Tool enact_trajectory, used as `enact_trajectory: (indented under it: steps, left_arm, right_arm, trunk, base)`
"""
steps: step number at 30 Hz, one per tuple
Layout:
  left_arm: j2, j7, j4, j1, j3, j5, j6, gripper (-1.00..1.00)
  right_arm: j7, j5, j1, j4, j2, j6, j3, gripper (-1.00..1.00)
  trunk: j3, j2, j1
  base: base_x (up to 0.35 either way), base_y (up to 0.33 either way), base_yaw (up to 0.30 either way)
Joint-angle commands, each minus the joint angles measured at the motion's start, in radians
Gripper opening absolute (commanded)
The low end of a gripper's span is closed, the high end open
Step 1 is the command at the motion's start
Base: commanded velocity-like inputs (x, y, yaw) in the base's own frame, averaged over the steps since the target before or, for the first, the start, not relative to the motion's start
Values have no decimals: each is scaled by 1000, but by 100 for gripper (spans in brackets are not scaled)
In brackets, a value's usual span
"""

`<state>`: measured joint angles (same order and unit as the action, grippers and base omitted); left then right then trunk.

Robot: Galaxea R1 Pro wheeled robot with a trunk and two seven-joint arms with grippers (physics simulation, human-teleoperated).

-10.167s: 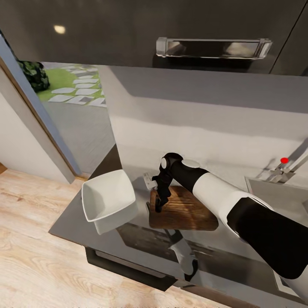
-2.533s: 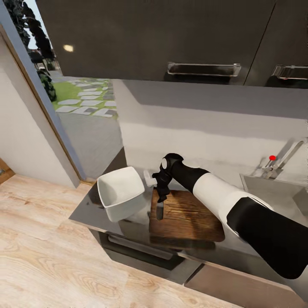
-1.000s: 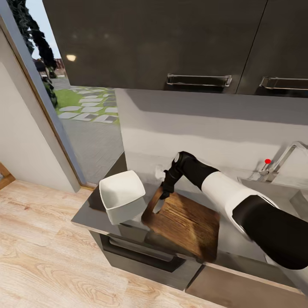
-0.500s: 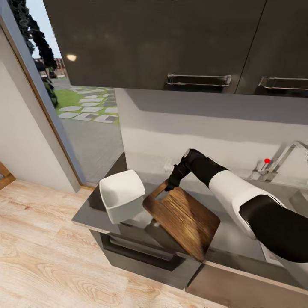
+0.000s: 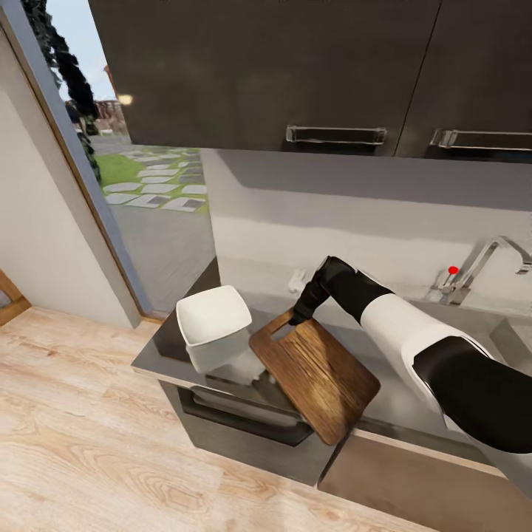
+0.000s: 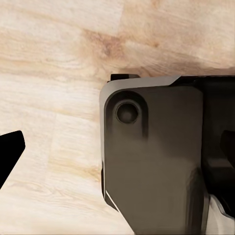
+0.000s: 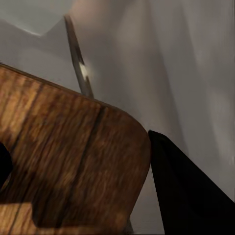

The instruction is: In the kitchen, take the Vidalia onion out of the sink, dice it on the chopping board with the paring knife, put the diced onion into the bowl on the countertop, then place both the paring knife and the chopping board into the sink.

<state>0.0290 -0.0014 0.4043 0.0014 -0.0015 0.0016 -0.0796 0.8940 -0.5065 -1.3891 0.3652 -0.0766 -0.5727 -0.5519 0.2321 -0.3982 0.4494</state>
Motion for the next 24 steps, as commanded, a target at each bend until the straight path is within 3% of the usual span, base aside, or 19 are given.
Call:
enact_trajectory:
  steps: [1, 4, 6, 8, 11, 13, 16, 20, 24]
  left_arm:
    - [0, 0, 0, 0, 0, 0, -2, 100]
    - [0, 0, 0, 0, 0, 0, -2, 100]
    - [0, 0, -1, 0, 0, 0, -2, 100]
    - [0, 0, -1, 0, 0, 0, -2, 100]
    - [0, 0, -1, 0, -1, 0, -2, 100]
    - [0, 0, -1, 0, -1, 0, -2, 100]
    - [-1, 0, -1, 0, -1, 0, -2, 100]
    - [-1, 0, -1, 0, -2, 0, -2, 100]
    - [-10, 0, -1, 0, -5, -1, -2, 100]
  right_arm:
    - [5, -6, -1, 1, 0, -9, -1, -100]
    - [-3, -7, -1, 0, 1, -14, -1, -100]
    - [-23, -6, -1, 0, 5, -21, 22, -100]
    - [-33, -7, -1, 1, 13, -50, 108, -100]
    - [-57, -10, -1, 2, 18, -100, 277, -100]
    - [-126, -11, -1, 2, 20, -117, 345, -100]
    - [-243, -10, -1, -3, 22, -130, 373, -100]
    - [-299, -9, -1, -15, 26, -156, 380, -100]
    - [-323, -8, -1, -26, 59, -175, 383, -100]
  trunk:
    - [2, -2, 1]
    - [2, -2, 1]
    - [2, -2, 1]
    - [2, -2, 1]
    - [2, -2, 1]
    - [2, -2, 1]
    - [2, -2, 1]
    - [2, -2, 1]
    - [-2, -2, 1]
  base:
    - [-6, 0, 0]
    - [-3, 0, 0]
    - [0, 0, 0]
    - [0, 0, 0]
    - [0, 0, 0]
    - [0, 0, 0]
    - [0, 0, 0]
    - [0, 0, 0]
    - [0, 0, -15]
